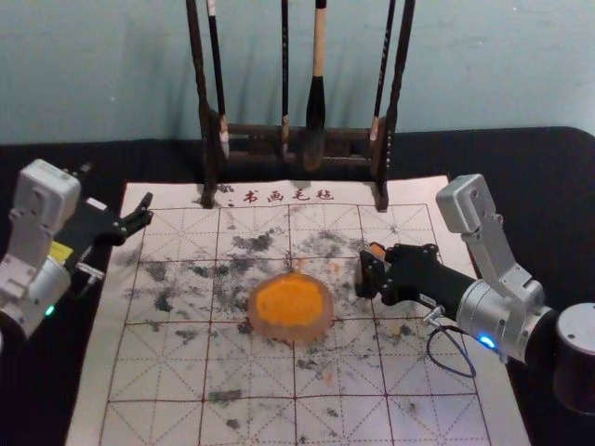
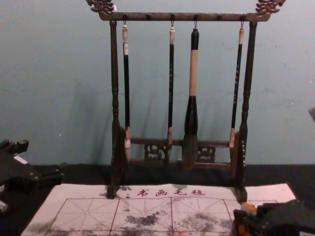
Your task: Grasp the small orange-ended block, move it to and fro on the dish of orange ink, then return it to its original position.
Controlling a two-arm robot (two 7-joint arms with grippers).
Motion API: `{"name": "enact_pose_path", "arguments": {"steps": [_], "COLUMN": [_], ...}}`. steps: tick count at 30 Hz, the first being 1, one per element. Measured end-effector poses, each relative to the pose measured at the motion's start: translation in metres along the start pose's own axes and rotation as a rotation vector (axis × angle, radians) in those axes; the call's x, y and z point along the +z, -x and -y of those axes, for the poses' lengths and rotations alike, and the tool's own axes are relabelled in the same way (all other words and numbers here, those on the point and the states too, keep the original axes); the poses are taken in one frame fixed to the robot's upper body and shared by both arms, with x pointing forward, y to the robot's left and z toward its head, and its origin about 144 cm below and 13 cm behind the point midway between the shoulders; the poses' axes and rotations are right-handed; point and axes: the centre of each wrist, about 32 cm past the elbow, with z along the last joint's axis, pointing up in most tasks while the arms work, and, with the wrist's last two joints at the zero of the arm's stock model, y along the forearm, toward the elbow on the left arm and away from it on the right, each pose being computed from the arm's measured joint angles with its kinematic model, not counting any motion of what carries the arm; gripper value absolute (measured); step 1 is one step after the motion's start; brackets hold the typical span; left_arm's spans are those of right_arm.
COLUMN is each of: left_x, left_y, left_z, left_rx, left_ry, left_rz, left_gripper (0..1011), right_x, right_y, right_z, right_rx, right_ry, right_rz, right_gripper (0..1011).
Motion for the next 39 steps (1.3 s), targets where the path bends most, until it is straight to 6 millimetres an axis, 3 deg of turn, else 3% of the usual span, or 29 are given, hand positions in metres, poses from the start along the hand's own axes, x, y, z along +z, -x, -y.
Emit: {"name": "enact_pose_path", "arguments": {"steps": [3,10,25,32,39], "left_x": [0.0,0.0,0.0,0.0,0.0], "left_y": [0.0,0.0,0.0,0.0,0.0], "left_z": [0.0,0.0,0.0,0.0,0.0], "left_rx": [0.0,0.0,0.0,0.0,0.0], "left_ry": [0.0,0.0,0.0,0.0,0.0], "left_rz": [0.0,0.0,0.0,0.0,0.0], "left_gripper": [1001,1001,1001,1001,1001], "right_x": [0.0,0.0002,0.0004,0.0003,0.0079], "right_y": [-0.0001,-0.0002,-0.0001,-0.0001,-0.0024], "right_z": [0.0001,0.0002,0.0003,0.0003,0.0034], "right_rx": [0.0,0.0,0.001,0.001,0.005], "right_ry": [0.0,-0.001,-0.003,-0.003,-0.052], "right_rz": [0.0,0.0,0.0,0.0,0.005], "right_gripper": [145,347,860,1000,1003]}}
